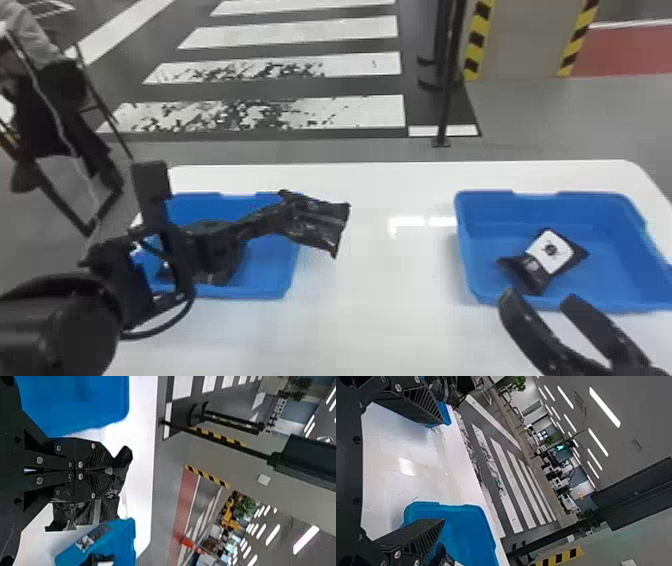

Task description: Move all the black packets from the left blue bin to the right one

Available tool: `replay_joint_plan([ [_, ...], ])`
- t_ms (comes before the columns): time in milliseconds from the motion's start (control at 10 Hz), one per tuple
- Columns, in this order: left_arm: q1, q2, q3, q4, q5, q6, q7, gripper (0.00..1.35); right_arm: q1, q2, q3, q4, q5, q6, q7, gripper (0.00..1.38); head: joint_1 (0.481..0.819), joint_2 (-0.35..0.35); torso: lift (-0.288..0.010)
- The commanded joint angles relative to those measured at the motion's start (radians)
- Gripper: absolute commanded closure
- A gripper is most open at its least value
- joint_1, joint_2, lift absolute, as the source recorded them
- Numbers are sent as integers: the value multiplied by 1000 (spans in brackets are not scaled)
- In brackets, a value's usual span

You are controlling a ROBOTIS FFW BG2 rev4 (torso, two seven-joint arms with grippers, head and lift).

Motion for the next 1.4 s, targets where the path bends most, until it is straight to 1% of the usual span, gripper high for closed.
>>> replay_joint_plan([
  [0, 18, -12, -62, -13, 66, -31, -2, 1200, -26, -1, 1, 0, 0, 19, 12, 154, 695, 114, -139],
  [100, 21, -17, -88, -15, 88, -44, -6, 1200, -45, -4, 1, 12, 0, 29, 26, 156, 695, 54, -139],
  [200, 16, -20, -118, -13, 114, -44, -8, 1200, -65, -4, 3, 19, 0, 34, 38, 160, 695, 24, -139],
  [300, 13, -23, -146, -15, 138, -46, -8, 1200, -92, -4, 3, 37, -4, 66, 60, 160, 695, 9, -139],
  [400, 4, -26, -176, -15, 150, -46, -8, 1199, -114, -5, 3, 59, -4, 73, 73, 162, 695, -13, -139],
  [600, -14, -24, -231, -13, 176, -41, -8, 1200, -151, -5, 11, 81, -18, 86, 80, 162, 695, -58, -139],
  [800, -21, -26, -263, -13, 176, -41, -6, 1200, -183, -11, 33, 95, -22, 88, 107, 165, 695, -80, -139],
  [1000, -28, -27, -281, -6, 184, -39, -6, 1200, -205, -16, 51, 122, -42, 90, 124, 168, 695, -79, -139],
  [1100, -33, -27, -291, 2, 186, -34, -6, 1200, -222, -17, 51, 135, -44, 88, 136, 257, 695, -76, -139],
  [1200, -33, -29, -299, 9, 200, -36, -6, 1200, -242, -16, 55, 164, -62, 90, 149, 628, 695, -78, -139],
  [1300, -33, -29, -303, 12, 200, -36, -6, 1199, -257, -16, 57, 194, -82, 88, 164, 934, 695, -80, -139],
])
